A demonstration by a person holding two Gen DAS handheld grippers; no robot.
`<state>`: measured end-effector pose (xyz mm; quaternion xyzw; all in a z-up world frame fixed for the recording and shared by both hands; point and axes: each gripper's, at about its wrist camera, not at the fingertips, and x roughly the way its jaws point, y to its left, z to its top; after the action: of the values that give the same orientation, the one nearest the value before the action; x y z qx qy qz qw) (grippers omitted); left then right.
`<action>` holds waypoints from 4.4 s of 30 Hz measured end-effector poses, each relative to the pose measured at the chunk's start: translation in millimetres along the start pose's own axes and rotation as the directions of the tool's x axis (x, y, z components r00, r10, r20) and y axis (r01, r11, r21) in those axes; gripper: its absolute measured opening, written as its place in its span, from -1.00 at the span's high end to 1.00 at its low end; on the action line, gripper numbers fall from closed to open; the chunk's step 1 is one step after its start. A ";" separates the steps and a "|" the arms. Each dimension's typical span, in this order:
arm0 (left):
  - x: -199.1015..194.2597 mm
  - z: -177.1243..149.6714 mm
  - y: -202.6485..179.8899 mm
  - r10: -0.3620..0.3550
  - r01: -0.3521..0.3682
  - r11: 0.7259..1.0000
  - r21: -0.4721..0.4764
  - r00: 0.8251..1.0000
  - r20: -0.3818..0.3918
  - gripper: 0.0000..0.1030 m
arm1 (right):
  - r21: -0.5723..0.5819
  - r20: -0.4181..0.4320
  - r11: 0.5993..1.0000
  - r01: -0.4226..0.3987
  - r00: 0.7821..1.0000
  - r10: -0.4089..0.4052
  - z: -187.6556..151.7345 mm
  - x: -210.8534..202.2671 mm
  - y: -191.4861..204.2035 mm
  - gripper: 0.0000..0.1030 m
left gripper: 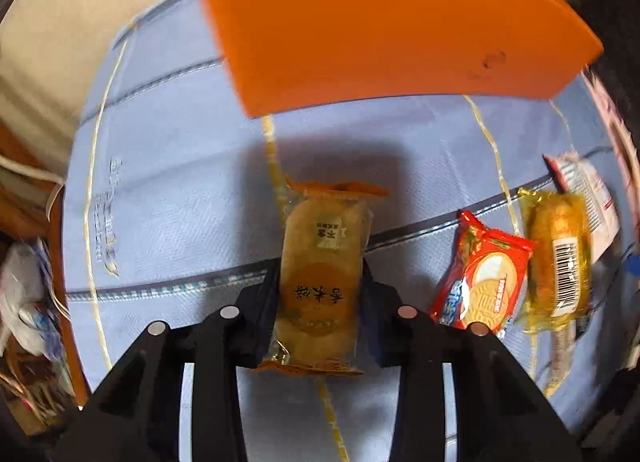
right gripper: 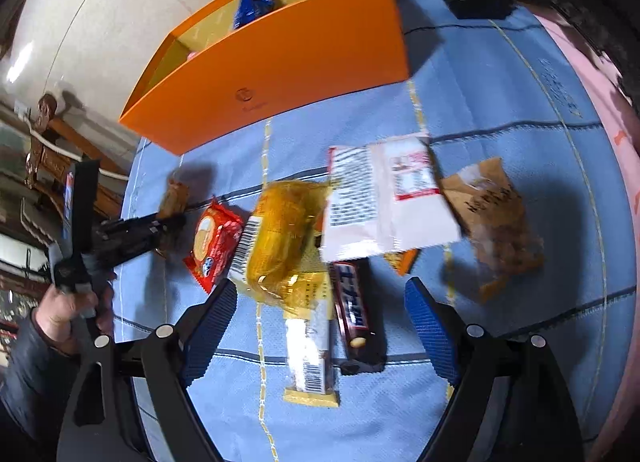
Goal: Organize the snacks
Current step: 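Grasp the clear yellow bun bag with the right tool while the left tool holds the cake packet, then carry both snacks into the orange box and open both tools, then return both tools to the snack pile, then grasp the red biscuit packet with the left tool while the right tool grasps the yellow-labelled cereal bar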
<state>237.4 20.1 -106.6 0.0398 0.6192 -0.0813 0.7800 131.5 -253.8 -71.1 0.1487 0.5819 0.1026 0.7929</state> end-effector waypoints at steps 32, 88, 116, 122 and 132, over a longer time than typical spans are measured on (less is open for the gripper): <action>-79.0 -86.1 -40.3 0.147 -0.141 0.988 -0.056 0.983 0.111 0.30 | -0.159 -0.079 0.962 0.224 0.968 -0.238 24.8 91.7 76.1 -0.12; -124.3 133.1 -42.7 -0.004 0.062 0.985 -0.162 0.943 0.333 -0.82 | -0.086 0.352 0.996 0.014 0.936 0.017 195.5 -51.7 47.8 -0.74; 1.1 -31.4 -97.0 -0.047 0.046 0.998 0.037 0.998 0.030 -0.53 | 0.098 0.069 0.994 -0.046 0.997 0.039 -36.8 -34.8 -50.7 -0.77; 18.5 -29.7 -93.1 -0.029 0.029 0.997 0.065 1.000 0.009 -0.36 | 0.106 0.070 0.993 -0.052 0.997 0.044 -33.4 -35.2 -51.4 -0.77; 8.9 -47.1 -61.5 0.047 -0.047 0.999 0.000 0.998 0.028 0.11 | -0.053 -0.084 0.994 -0.095 0.992 0.090 -47.6 6.1 6.0 -0.76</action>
<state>183.4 -33.4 -123.7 0.0535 0.6073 -0.0634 0.7901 88.1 -240.6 -87.6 0.1485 0.6031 0.1618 0.7668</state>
